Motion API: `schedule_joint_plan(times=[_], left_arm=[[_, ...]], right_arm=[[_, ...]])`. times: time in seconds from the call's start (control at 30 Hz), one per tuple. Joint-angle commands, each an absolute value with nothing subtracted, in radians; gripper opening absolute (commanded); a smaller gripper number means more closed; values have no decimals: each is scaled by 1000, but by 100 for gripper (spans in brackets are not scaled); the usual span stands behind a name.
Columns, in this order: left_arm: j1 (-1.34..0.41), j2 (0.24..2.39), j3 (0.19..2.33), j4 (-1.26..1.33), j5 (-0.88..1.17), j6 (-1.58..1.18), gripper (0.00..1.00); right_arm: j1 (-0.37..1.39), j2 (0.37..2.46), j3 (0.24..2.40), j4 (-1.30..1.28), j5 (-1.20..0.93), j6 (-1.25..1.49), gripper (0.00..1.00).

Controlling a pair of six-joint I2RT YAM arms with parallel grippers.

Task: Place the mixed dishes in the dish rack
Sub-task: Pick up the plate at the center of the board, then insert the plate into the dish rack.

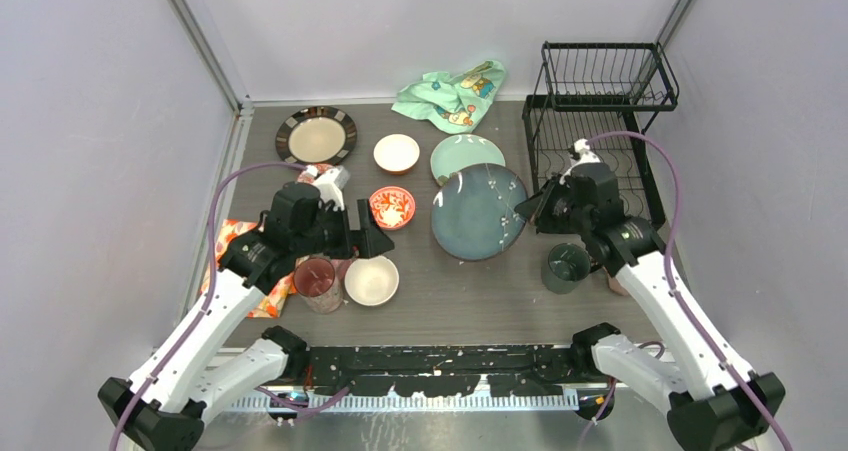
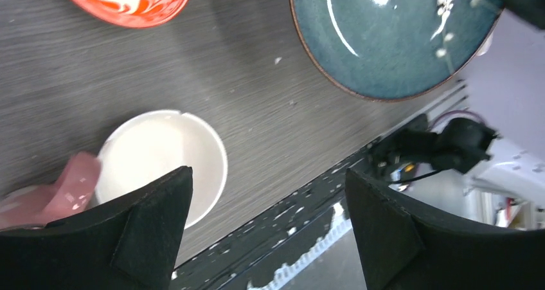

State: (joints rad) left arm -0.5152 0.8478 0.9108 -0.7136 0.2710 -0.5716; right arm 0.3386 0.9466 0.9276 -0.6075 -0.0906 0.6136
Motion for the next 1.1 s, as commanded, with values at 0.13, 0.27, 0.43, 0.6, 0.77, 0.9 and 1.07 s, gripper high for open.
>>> schedule_joint_plan(times=[0.13,0.27,0.43,0.6,0.77,0.9,1.07], left_arm=[[-517,981,1021,-504,342,-764,90],[-517,1043,1044,-434,352,-795,90],[-517,1104,1029,-321,402,-808,84],[-517,1152,1022,-285,401,-815,76],[-517,1182,1016,-283,378,-819,75],[-517,1204,1008,-240,427,-872,67],[-517,1208,978,-175,474,-934,42]], right_arm=[[340,786,825,-178,-266,935,1],[340,774,774,-91,-306,1010,1],[341,768,718,-8,-317,1077,1],[341,775,667,106,-347,1149,1],[339,764,601,232,-346,1224,1],[340,785,585,273,-379,1235,1],[340,780,549,263,-377,1218,1]])
